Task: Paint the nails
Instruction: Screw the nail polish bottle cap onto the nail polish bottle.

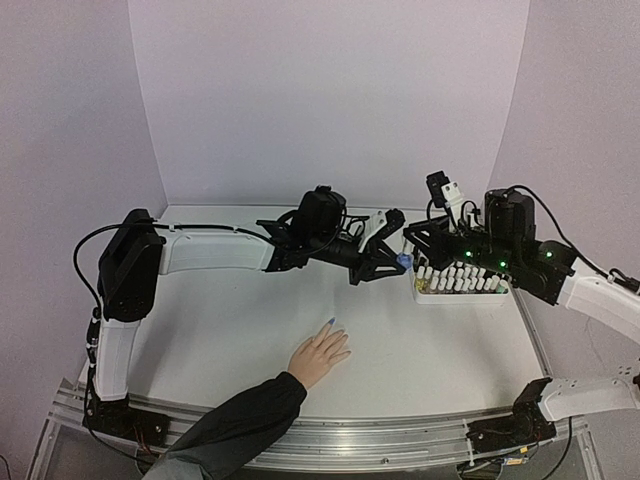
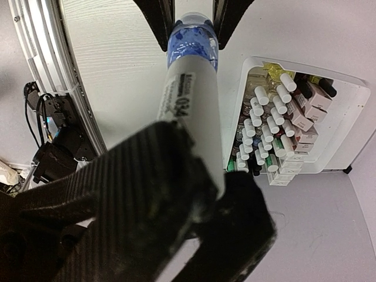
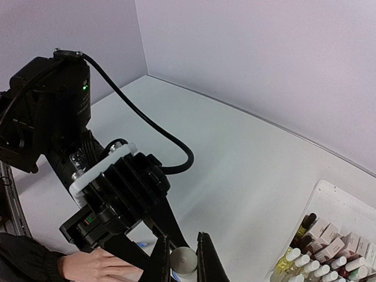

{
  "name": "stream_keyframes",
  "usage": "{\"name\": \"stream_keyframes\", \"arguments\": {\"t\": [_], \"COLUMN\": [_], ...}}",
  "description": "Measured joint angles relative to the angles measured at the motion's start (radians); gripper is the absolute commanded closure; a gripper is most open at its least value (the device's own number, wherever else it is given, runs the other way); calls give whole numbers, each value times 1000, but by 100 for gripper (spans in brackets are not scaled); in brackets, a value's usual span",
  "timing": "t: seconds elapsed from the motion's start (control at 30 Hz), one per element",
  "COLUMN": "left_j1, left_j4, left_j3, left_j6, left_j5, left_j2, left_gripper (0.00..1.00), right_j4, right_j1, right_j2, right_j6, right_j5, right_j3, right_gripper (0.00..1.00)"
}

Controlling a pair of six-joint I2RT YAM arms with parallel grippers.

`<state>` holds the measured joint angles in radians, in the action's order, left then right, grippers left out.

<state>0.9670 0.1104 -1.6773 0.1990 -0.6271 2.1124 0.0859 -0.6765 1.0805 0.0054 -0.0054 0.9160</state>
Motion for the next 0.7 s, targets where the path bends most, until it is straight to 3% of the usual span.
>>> {"name": "stream_keyframes", "arguments": {"t": [0.33, 0.7], "left_j1": [-4, -4], "left_j4": [4, -6], "left_j3": [11, 7], "left_j6": [10, 24], "left_j5": [15, 164], "left_j2": [0, 7], "left_gripper": [100, 100], "right_j4": [-32, -51], "right_j1": [4, 0], "right_j2": [0, 68], "right_j6": [-30, 49], "right_j5": [-11, 110], "right_j3": [-25, -3], "right_gripper": [100, 100]}}
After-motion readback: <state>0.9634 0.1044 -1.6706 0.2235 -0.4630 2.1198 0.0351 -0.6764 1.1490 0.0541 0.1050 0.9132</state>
